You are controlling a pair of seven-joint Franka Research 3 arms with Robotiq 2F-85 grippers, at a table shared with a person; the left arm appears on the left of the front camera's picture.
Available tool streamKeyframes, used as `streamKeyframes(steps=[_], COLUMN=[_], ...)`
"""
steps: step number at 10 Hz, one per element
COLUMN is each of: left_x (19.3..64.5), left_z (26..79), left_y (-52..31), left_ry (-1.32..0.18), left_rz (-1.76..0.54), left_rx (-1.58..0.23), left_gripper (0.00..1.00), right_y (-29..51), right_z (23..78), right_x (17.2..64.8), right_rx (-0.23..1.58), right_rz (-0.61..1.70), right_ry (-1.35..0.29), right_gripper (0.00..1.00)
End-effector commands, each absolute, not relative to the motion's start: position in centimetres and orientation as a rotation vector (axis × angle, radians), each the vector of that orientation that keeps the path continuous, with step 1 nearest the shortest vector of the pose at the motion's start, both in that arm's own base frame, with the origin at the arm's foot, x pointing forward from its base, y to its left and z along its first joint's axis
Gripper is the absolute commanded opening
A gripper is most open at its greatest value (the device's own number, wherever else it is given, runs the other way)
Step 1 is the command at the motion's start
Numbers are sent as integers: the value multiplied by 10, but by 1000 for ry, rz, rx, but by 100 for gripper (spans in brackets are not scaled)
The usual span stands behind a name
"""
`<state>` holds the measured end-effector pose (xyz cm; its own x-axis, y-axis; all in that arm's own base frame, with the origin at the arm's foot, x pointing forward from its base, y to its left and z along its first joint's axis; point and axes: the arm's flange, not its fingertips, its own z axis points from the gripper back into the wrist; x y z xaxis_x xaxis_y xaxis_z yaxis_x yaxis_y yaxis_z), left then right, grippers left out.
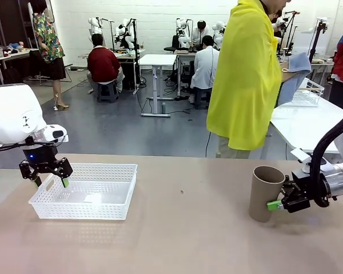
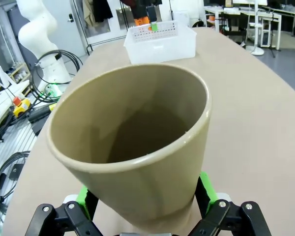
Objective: Clean and organize the cups into the basket.
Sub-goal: Pick up the Organizing basket and move it to the center of the table, then pick up the Reusable plastic cup from the right side of the table and place it inside the Organizing basket.
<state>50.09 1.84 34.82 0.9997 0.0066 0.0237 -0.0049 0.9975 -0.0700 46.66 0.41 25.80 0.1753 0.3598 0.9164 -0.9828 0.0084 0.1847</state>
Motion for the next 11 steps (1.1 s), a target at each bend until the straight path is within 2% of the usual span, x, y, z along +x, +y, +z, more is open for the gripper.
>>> streamKeyframes(steps=[1,5,6,7,8,9,10,11], left_x=[508,511,511,510,509,508,508,508], left_z=[345,337,339,342,345,346,347,347], left_y=[19,23,23,22,21,21,22,21], left_ry=[-6,-6,-7,-11,-12,-13,-12,-9], left_rz=[11,9,-5,-1,4,8,12,15], left_rx=[-76,-97,-94,-90,-87,-82,-81,-81], left_gripper=[100,100,40,40,0,35,0,0], right_y=[16,24,23,22,22,22,22,21], right_z=[248,238,239,240,240,240,240,241], right_x=[476,475,475,475,476,476,476,476], right_rx=[1009,970,959,962,960,961,956,953], right_rz=[1230,1243,1246,1236,1236,1235,1230,1228], right_ry=[-773,-780,-767,-774,-774,-772,-768,-768], right_gripper=[100,100,42,42,0,36,0,0])
